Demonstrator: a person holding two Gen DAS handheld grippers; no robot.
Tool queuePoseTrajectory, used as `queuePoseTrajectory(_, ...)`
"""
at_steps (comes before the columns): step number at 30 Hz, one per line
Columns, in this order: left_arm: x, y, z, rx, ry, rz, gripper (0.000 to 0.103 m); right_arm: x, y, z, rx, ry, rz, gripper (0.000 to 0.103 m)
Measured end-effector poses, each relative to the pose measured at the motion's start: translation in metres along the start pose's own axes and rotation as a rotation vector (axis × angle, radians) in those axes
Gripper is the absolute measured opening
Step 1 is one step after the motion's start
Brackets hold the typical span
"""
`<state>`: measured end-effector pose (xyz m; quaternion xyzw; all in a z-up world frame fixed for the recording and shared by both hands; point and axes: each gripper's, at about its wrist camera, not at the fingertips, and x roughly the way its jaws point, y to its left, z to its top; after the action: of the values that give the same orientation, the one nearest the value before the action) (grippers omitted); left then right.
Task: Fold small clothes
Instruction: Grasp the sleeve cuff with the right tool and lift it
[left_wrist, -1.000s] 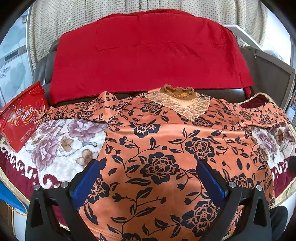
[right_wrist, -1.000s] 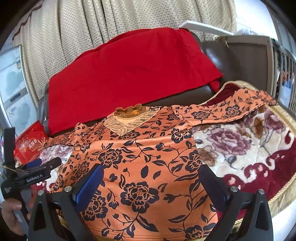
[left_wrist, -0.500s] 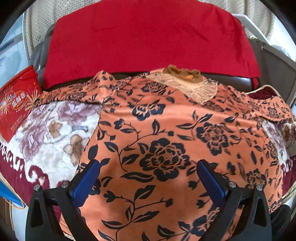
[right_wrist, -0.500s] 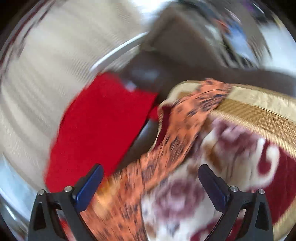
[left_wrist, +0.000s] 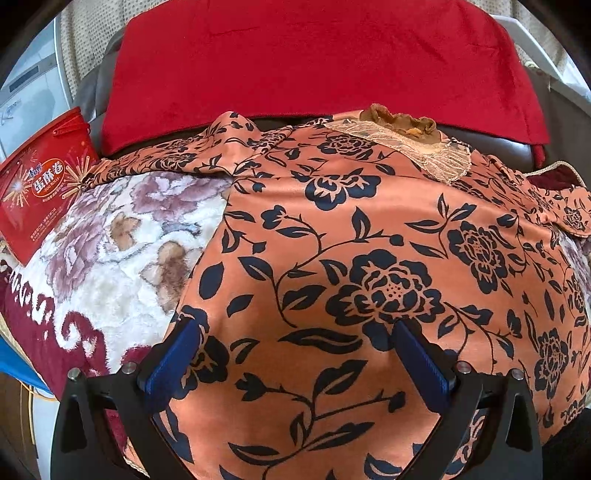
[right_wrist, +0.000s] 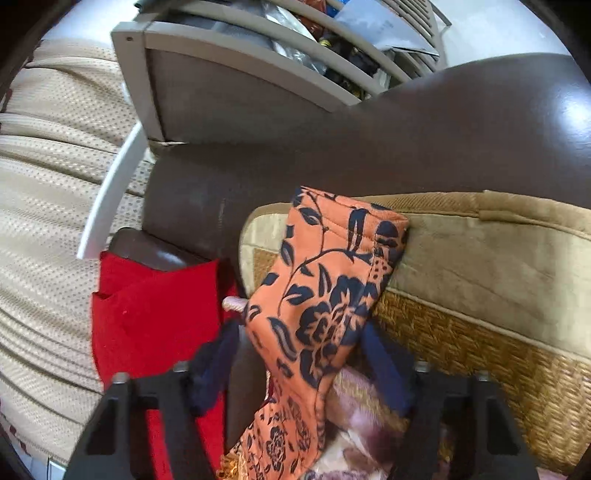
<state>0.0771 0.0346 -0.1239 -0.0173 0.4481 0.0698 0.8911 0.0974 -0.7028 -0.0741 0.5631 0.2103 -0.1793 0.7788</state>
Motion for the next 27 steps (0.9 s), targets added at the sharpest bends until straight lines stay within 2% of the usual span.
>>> queuePoseTrajectory(1,0.0,-0.001,0.0,0.001,0.001,-0.002,0.103,0.004,-0.002,0.001,0.008,0.002,-0.009,0.041)
queuePoseTrajectory(2,0.0,-0.001,0.0,0.004,0.001,-0.004,0.103,0.007,-0.003,0.003,0.009,-0.002,-0.032,0.035)
queuePoseTrajectory(4,-0.001,-0.001,0.0,0.013,-0.005,-0.004,0.103,0.009,-0.002,0.005,-0.007,-0.028,-0.068,0.015)
queuePoseTrajectory(5,-0.001,0.0,0.0,0.016,-0.011,-0.002,0.103,0.008,0.002,0.006,-0.034,-0.044,-0.094,0.009)
queuePoseTrajectory(8,-0.004,0.008,0.0,0.004,-0.031,-0.002,0.103,-0.005,0.046,-0.001,-0.226,-0.113,-0.136,0.007)
queuePoseTrajectory(11,-0.003,0.018,-0.001,-0.028,-0.039,-0.02,0.103,-0.016,0.116,-0.029,-0.437,-0.14,-0.092,0.006)
queuePoseTrajectory(13,-0.004,0.026,-0.004,-0.048,-0.044,-0.036,0.103,-0.025,0.169,-0.066,-0.559,-0.132,-0.007,0.006)
queuePoseTrajectory(16,-0.008,0.041,-0.009,-0.073,-0.057,-0.048,0.103,-0.025,0.246,-0.143,-0.721,-0.074,0.144,0.006)
queuePoseTrajectory(17,-0.01,0.047,-0.011,-0.081,-0.061,-0.049,0.103,-0.022,0.273,-0.181,-0.775,-0.044,0.203,0.006)
queuePoseTrajectory(19,-0.012,0.066,-0.015,-0.11,-0.071,-0.042,0.103,-0.014,0.302,-0.239,-0.843,0.015,0.282,0.006)
queuePoseTrajectory(20,-0.013,0.077,-0.017,-0.132,-0.072,-0.038,0.103,-0.005,0.316,-0.281,-0.875,0.068,0.328,0.006)
queuePoseTrajectory(22,-0.013,0.094,-0.02,-0.167,-0.071,-0.033,0.103,0.014,0.323,-0.337,-0.898,0.152,0.368,0.006)
queuePoseTrajectory(24,-0.011,0.109,-0.023,-0.197,-0.065,-0.021,0.103,0.044,0.315,-0.392,-0.888,0.244,0.371,0.008)
queuePoseTrajectory(26,-0.01,0.121,-0.026,-0.22,-0.058,-0.016,0.103,0.087,0.295,-0.446,-0.906,0.364,0.307,0.019)
queuePoseTrajectory(27,-0.011,0.125,-0.027,-0.228,-0.057,-0.014,0.103,0.108,0.283,-0.467,-0.92,0.434,0.266,0.063)
